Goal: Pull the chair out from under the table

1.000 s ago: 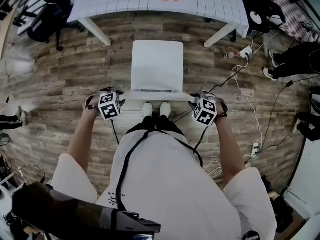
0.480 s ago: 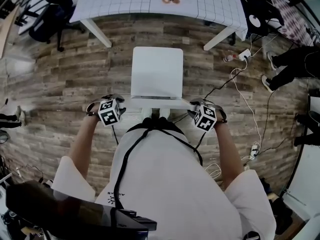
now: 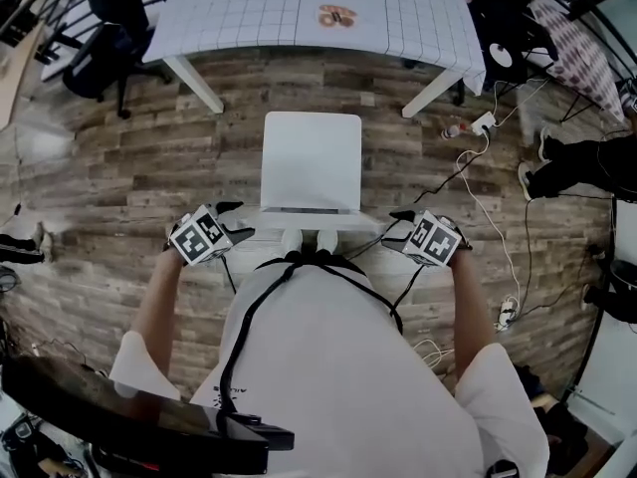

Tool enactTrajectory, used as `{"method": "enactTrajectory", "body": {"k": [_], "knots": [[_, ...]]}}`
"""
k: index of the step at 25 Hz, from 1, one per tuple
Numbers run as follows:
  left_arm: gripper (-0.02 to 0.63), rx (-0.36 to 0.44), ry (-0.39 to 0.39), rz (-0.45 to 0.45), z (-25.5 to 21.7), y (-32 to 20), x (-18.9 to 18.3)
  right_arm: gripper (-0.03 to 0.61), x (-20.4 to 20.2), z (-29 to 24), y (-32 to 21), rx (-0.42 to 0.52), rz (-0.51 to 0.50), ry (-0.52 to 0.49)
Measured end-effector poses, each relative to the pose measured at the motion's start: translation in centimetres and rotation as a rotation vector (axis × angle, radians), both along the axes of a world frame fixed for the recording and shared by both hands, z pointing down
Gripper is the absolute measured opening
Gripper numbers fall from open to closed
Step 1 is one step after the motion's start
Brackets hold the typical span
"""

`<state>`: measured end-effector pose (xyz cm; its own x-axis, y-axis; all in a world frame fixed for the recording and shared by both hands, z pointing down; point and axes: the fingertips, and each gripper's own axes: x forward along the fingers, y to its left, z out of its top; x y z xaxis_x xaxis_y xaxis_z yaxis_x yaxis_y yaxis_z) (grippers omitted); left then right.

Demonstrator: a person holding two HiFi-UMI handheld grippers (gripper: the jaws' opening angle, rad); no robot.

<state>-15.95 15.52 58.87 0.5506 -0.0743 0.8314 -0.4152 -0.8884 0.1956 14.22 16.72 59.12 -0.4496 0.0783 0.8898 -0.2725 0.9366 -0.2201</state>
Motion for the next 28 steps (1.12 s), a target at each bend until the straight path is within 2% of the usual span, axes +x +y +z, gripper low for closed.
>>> {"method": "enactTrajectory", "body": {"k": [2,5,8,12,17,19,21,24,28], "knots": [[0.268,0.026,0.109,-0.082,-2.5,-2.0,1.2,0.253,-0.6,-2.2,-1.2,-0.022,0.064,-0.096],[0.241,0.06,0.25,-0.162,-5.5,-4.2,3.5,0.21,-2.1,-5.2,-3.5,0.011,0.146,-0.248],[0.207,0.112,0.331,-0.195,-7.6,-6.3,5.8,0.166,-3.5,-7.4,-5.7,0.064,0.2,-0.356],[0.165,0.176,0.418,-0.234,-10.3,-8.4,8.4,0.105,-5.1,-9.4,-7.5,0.122,0.242,-0.437],[0.118,0.253,0.484,-0.269,-13.1,-10.6,10.1,0.048,-6.8,-12.2,-9.5,0.191,0.321,-0.546],[0.061,0.302,0.504,-0.302,-14.6,-10.8,10.1,0.014,-7.5,-13.9,-10.0,0.244,0.381,-0.605],[0.007,0.354,0.523,-0.345,-16.2,-10.6,9.7,0.006,-8.2,-16.1,-9.9,0.301,0.446,-0.68],[0.0,0.4,0.542,-0.394,-17.2,-11.6,9.8,0.005,-8.2,-17.8,-11.1,0.348,0.52,-0.775],[0.0,0.413,0.552,-0.425,-17.1,-12.6,10.2,0.005,-7.8,-18.0,-12.1,0.367,0.561,-0.8]]}}
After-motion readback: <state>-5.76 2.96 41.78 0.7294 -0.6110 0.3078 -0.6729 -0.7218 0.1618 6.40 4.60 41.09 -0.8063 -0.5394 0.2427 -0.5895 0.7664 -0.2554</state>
